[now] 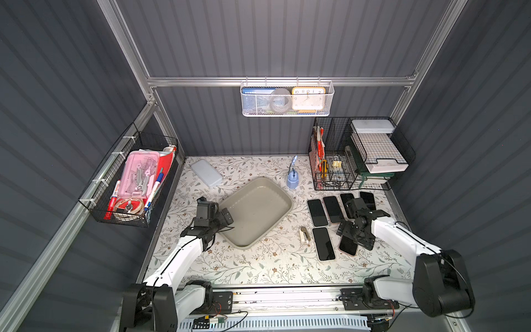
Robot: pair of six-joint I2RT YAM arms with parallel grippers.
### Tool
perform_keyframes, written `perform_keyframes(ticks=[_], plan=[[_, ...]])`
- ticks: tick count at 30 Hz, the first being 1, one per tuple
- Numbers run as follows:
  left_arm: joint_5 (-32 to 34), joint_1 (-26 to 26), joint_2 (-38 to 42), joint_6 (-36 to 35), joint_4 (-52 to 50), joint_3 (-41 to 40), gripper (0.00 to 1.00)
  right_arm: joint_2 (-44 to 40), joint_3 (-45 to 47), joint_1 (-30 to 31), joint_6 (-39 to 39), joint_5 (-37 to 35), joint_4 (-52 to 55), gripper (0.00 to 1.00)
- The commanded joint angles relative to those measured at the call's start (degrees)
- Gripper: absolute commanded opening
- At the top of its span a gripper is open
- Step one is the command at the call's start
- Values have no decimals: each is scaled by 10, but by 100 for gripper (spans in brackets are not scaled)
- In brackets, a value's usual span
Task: Take the phone out of the storage box
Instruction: Place the phone at the center of the board, then reset both arms
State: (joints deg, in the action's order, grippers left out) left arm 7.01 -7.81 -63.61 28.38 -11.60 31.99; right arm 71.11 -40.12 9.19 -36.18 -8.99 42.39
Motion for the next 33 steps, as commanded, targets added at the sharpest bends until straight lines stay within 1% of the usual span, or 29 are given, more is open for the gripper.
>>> perform_keyframes(ticks=[1,3,6,7,8,10,11,12,13,15,16,19,22,24,26,28,30,33], plan=[[-10,4,-4,-21,-7,19,99,-89,-29,21,-10,-54,42,99],[-1,4,-3,-24,-12,26,99,-128,-43,21,-3,-60,25,99],[18,4,3,-29,-10,32,99,-170,-47,21,76,-65,-48,99],[35,4,7,-32,-8,34,98,-178,-44,22,112,-73,-78,99],[54,4,11,-31,-7,35,99,-185,-39,21,145,-76,-114,99],[63,4,15,-36,-4,39,98,-193,-19,21,212,-71,-197,99],[83,4,16,-40,-2,43,98,-195,-4,21,241,-73,-246,99],[89,4,16,-47,5,43,99,-194,12,21,264,-76,-290,99],[89,4,15,-64,21,42,99,-189,24,21,285,-80,-323,99],[109,4,13,-80,55,36,99,-174,40,19,318,-89,-382,99],[126,4,13,-83,75,34,99,-163,47,19,337,-86,-409,99],[149,4,8,-135,173,2,99,-119,71,12,389,-82,-505,99],[151,4,-11,-179,237,-10,99,-62,75,-10,399,-48,-561,99],[146,4,-25,-206,269,-18,99,-25,69,-29,385,-17,-579,99],[140,4,-37,-223,313,-31,99,15,68,-50,370,31,-600,99],[136,4,-54,-242,371,-47,99,39,78,-67,366,64,-633,99],[139,4,-81,-248,417,-54,99,53,91,-83,362,81,-674,99],[144,4,-135,-254,492,-58,99,70,112,-111,349,112,-727,99]])
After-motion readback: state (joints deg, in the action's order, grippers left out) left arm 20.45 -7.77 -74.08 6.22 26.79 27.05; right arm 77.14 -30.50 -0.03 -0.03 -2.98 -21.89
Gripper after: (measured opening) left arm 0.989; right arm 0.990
